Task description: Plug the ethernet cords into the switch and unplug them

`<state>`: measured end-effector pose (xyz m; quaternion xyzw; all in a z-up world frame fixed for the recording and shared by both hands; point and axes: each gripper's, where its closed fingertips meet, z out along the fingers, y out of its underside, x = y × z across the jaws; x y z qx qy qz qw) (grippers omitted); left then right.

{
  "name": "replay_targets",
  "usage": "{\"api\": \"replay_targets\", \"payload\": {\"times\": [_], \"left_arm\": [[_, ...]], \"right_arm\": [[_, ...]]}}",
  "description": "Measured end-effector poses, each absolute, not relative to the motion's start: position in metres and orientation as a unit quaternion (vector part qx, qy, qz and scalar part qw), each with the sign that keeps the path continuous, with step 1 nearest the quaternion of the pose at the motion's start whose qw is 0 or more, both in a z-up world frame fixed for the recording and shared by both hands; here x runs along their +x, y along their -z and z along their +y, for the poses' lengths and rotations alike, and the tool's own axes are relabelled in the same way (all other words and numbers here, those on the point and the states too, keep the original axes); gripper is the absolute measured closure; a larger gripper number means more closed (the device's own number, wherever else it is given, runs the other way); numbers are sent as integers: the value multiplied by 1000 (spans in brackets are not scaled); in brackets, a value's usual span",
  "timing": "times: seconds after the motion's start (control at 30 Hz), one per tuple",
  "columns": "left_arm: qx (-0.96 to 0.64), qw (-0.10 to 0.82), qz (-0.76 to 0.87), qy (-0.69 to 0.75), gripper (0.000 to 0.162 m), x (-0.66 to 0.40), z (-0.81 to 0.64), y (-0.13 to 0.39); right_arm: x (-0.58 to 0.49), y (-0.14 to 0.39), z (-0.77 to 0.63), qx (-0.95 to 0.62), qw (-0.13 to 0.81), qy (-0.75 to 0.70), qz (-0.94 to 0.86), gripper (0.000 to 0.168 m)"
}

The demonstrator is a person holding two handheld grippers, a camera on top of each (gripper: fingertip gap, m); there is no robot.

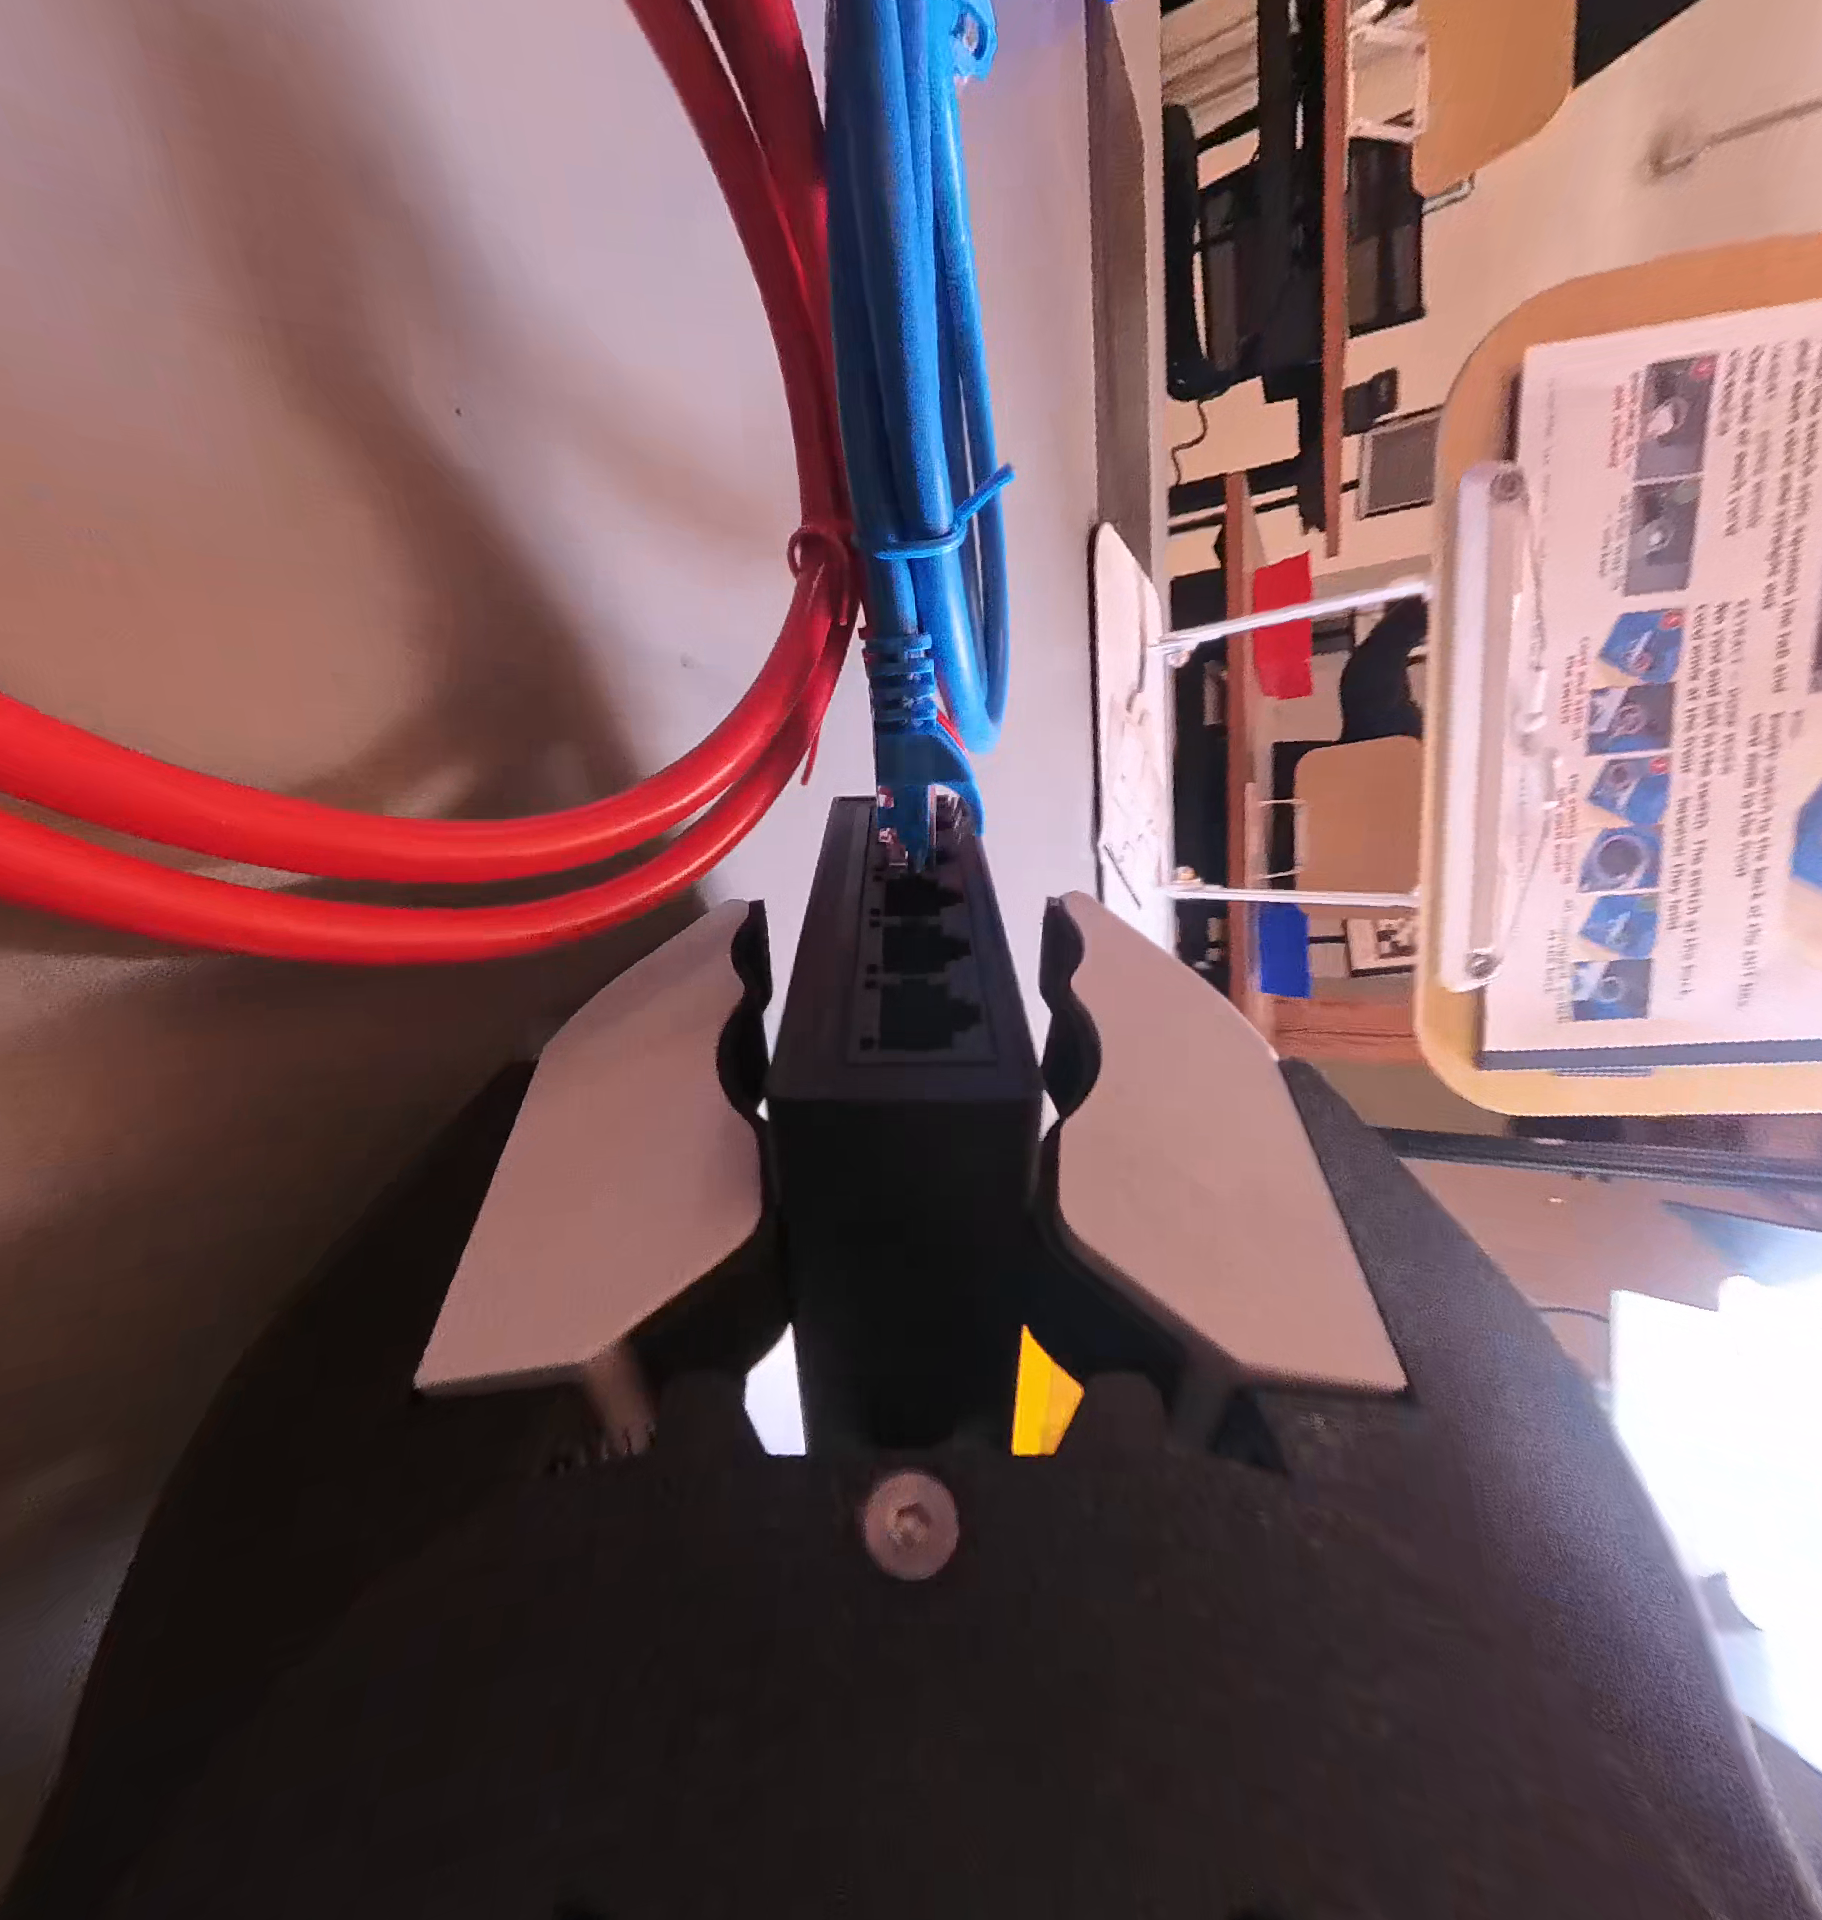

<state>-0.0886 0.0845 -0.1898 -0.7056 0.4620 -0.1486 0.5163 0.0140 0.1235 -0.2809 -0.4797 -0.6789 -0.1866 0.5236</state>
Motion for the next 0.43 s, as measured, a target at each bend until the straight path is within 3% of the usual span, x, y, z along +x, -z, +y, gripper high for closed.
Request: {"api": "replay_targets", "payload": {"times": [0.27,0.43], "left_arm": [[-774,580,226,121,136,-250,103,167],[-839,525,144,18,132,-362,119,152]], "right_arm": [[13,280,124,-443,526,241,-685,116],[12,280,122,-445,523,241,-686,116]]}}
